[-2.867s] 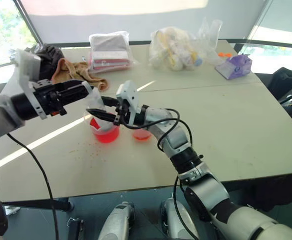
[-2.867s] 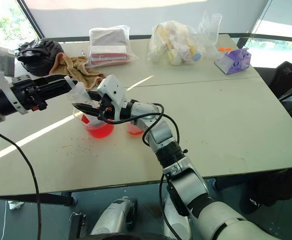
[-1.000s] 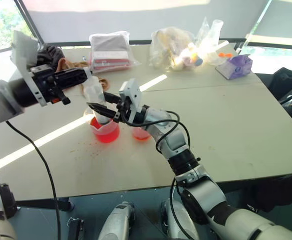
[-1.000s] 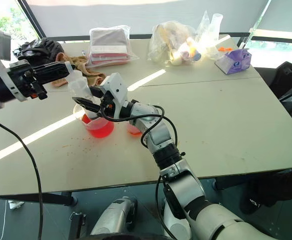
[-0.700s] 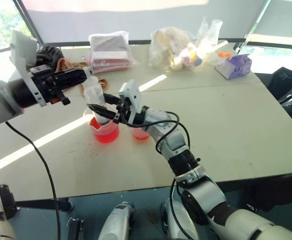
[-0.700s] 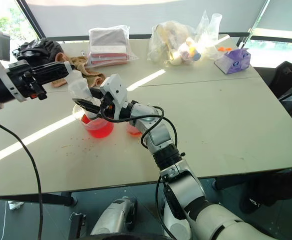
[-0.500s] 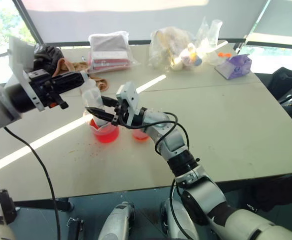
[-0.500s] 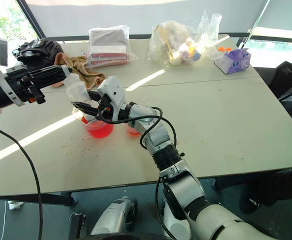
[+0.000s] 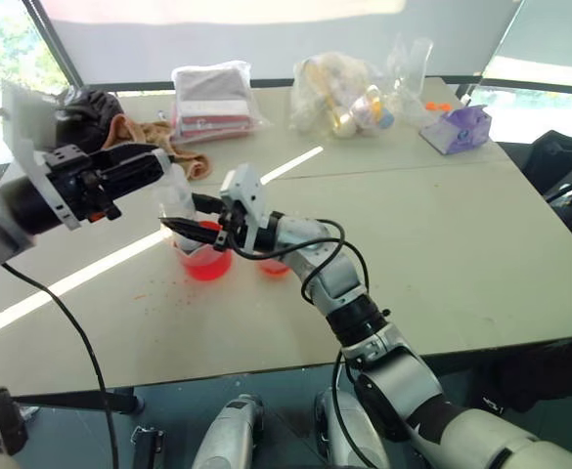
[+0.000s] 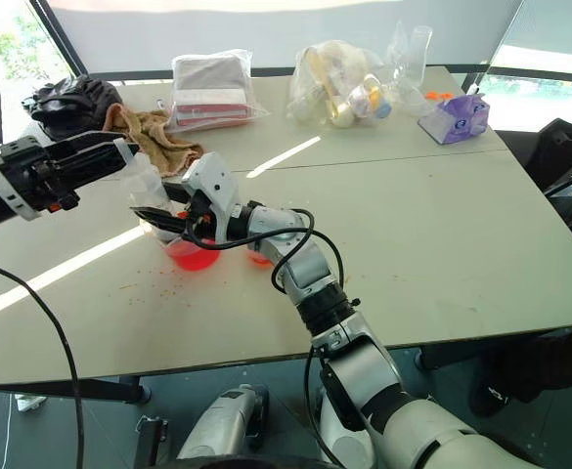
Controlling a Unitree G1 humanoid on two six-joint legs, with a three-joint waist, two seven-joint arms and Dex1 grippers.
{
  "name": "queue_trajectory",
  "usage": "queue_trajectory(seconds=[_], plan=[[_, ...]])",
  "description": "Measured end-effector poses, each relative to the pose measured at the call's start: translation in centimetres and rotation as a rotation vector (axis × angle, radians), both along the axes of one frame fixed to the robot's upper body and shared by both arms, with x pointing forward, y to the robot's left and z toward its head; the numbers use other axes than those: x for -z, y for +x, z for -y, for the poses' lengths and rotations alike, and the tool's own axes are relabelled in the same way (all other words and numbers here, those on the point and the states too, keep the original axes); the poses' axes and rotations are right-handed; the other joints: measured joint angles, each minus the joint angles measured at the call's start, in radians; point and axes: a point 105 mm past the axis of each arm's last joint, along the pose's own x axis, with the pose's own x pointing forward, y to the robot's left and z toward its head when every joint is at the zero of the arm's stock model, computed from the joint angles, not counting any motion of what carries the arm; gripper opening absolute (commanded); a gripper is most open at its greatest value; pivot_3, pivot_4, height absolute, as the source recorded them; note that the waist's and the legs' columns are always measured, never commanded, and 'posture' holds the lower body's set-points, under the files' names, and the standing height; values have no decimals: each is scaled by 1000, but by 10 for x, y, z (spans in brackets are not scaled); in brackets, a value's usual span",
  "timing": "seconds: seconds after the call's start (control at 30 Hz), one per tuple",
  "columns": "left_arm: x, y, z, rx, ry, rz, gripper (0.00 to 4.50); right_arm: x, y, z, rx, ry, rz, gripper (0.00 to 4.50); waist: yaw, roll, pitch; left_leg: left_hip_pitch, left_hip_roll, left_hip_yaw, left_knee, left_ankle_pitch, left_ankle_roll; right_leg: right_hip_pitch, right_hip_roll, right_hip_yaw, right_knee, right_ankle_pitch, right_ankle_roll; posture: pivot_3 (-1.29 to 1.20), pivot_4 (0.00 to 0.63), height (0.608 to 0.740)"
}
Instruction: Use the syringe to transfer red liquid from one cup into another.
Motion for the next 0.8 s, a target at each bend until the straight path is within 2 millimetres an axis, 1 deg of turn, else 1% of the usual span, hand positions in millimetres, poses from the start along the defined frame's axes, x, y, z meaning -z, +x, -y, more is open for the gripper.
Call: queue_trajectory(seconds=[0.07,0.2,0.27,0.3,0.33,0.4,0.47,0.63,0.8], plan=[[1,-3,-4,-12,-7,-4,2042,0,-2,-2,-7,-7,2,1430,1,0,0,0,0,0,0,0,0,0,0,0,0,0,0,0,150,734],[11,-15,-24,-83,5,-33,2042,3,-3,-4,-18,-27,-15,1430,-2,0,0,0,0,1,-1,0,0,0,0,1,0,0,0,0,150,734],[15,-20,-31,-110,10,-41,2042,1,0,-2,-7,-24,-22,1430,1,0,0,0,1,0,-1,0,0,0,0,0,-1,0,0,0,150,734],[19,-23,-34,-127,20,-56,2042,-3,1,-2,-4,-14,-21,1430,2,0,0,0,1,0,-1,0,0,0,0,0,-1,0,-1,0,150,734],[23,-25,-36,-135,28,-70,2042,-8,2,-1,0,-5,-14,1430,3,0,0,0,1,0,-1,0,0,0,0,0,-1,0,-1,0,150,734],[30,-29,-38,-146,33,-96,2042,-25,5,0,6,29,11,1430,4,0,0,1,1,0,-1,0,0,0,0,0,-1,0,-1,0,150,734],[33,-30,-38,-151,34,-105,2042,-33,4,0,2,47,26,1430,4,0,0,1,1,0,-1,0,0,1,0,0,-1,0,-1,0,150,734],[33,-33,-39,-162,35,-100,2042,-33,5,1,9,51,22,1430,2,0,0,1,1,0,-1,0,0,0,0,0,-1,0,-1,0,150,734],[28,-38,-43,-171,20,-86,2042,-34,7,2,21,55,21,1430,1,0,0,1,1,0,-2,0,0,0,0,0,-1,0,-1,0,150,734]])
